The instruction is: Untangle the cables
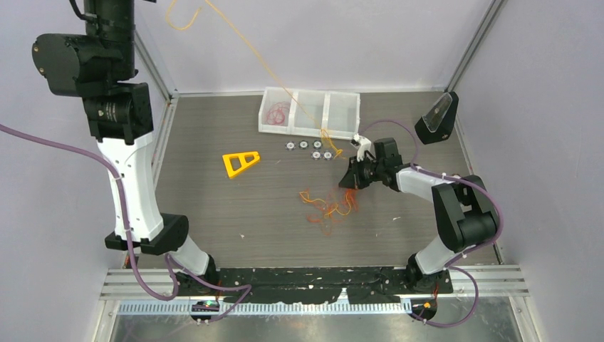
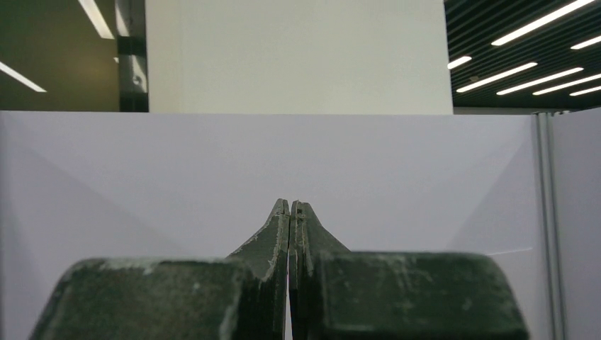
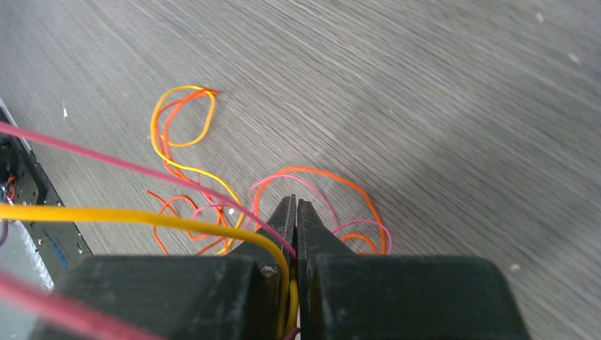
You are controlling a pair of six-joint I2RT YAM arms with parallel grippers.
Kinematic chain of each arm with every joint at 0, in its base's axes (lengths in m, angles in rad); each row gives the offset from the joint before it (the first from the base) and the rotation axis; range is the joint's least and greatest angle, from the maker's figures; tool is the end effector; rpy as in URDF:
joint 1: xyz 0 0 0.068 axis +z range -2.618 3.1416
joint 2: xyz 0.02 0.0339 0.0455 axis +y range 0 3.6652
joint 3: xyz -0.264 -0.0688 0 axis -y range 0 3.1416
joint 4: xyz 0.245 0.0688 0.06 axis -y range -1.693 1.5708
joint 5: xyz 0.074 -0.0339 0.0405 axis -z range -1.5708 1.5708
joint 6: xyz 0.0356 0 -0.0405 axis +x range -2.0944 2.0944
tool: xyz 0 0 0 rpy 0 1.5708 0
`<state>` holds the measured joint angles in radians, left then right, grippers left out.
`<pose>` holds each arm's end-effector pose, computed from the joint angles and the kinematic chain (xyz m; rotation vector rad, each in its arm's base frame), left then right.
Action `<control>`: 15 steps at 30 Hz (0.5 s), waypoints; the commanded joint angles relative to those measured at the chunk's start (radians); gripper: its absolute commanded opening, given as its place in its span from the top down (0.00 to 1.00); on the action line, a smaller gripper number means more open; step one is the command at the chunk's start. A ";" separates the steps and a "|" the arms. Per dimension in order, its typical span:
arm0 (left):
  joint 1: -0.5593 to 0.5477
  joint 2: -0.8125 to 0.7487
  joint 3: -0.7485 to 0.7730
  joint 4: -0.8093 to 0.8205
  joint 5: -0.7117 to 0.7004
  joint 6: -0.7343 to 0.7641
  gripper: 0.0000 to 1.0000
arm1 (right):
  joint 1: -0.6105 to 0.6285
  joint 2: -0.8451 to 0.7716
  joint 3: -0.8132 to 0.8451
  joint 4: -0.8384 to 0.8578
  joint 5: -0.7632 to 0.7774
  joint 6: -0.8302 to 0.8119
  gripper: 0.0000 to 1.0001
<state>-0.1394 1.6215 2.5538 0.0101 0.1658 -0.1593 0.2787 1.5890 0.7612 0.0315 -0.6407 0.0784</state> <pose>0.1926 -0.0330 0.6979 0.1548 0.6316 -0.3402 0.2888 0.1048 0.1643 -0.5471 2.2885 0.9302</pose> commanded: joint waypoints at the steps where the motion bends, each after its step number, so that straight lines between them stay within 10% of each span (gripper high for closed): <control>1: 0.043 -0.040 0.057 0.086 -0.143 0.098 1.00 | -0.048 0.030 0.010 -0.057 0.047 0.058 0.94; 10: 0.082 -0.284 -0.470 -0.006 0.119 0.030 1.00 | -0.055 -0.165 0.036 -0.118 -0.094 -0.119 0.95; 15: 0.248 -0.182 -0.245 -0.135 -0.029 -0.017 1.00 | -0.082 -0.148 0.110 -0.363 0.022 -0.325 0.95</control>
<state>-0.0235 1.3579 2.1490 -0.0486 0.2340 -0.1272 0.2192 1.4322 0.7959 -0.1486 -0.6888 -0.0658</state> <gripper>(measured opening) 0.007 0.070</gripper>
